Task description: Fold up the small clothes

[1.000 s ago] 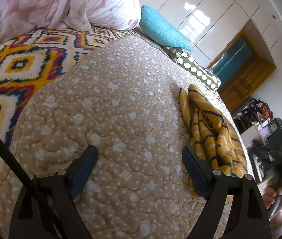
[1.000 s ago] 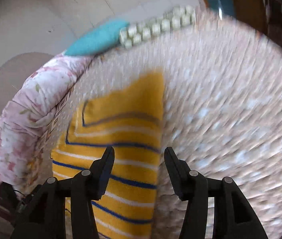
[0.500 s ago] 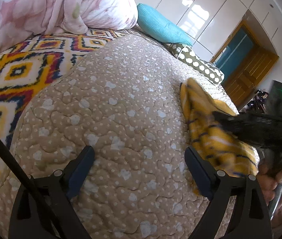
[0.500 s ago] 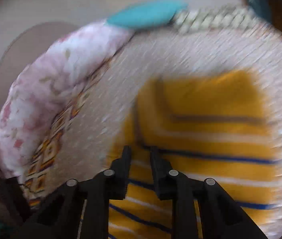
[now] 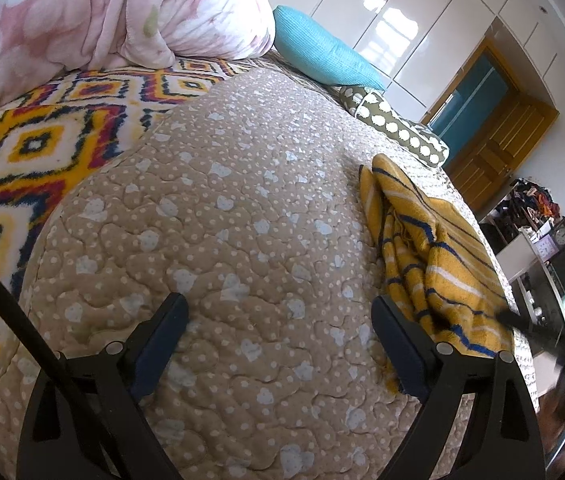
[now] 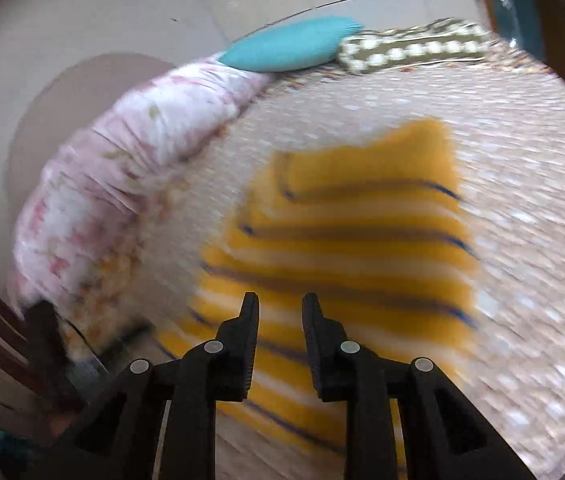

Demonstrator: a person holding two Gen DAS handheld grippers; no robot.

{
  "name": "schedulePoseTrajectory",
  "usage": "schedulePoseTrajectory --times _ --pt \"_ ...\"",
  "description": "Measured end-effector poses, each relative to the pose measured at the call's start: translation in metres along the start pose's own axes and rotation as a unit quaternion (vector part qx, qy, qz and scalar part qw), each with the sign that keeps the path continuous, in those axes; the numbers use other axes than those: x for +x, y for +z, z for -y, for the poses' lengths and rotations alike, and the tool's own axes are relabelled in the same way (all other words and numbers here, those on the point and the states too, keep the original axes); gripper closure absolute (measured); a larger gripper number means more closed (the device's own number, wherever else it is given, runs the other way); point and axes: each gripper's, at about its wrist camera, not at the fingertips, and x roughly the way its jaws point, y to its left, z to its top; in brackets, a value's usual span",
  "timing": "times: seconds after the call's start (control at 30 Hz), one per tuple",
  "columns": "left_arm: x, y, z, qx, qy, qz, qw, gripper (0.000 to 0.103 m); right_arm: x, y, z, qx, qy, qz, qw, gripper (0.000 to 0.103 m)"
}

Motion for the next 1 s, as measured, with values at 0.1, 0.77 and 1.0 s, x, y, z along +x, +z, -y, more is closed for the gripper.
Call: schedulePoseTrajectory --times 0.1,0.77,1.0 --pt "0.000 0.000 0.000 0.001 0.001 0.000 1.0000 0.011 -0.015 -0.041 0.018 -0.013 -0.036 -0.004 0.999 0.078" --pt "0.026 -0.015 0.045 0.129 0.188 -0.051 0.9722 0.007 -0.078 -0.101 0.124 0.093 -0.132 0.053 0.985 0.013" --pt "0.011 -0.039 0.051 0.112 0.224 -0.040 0.9671 0.001 -0.065 -0.107 0.110 0.072 -0.143 0.073 0.984 0.003"
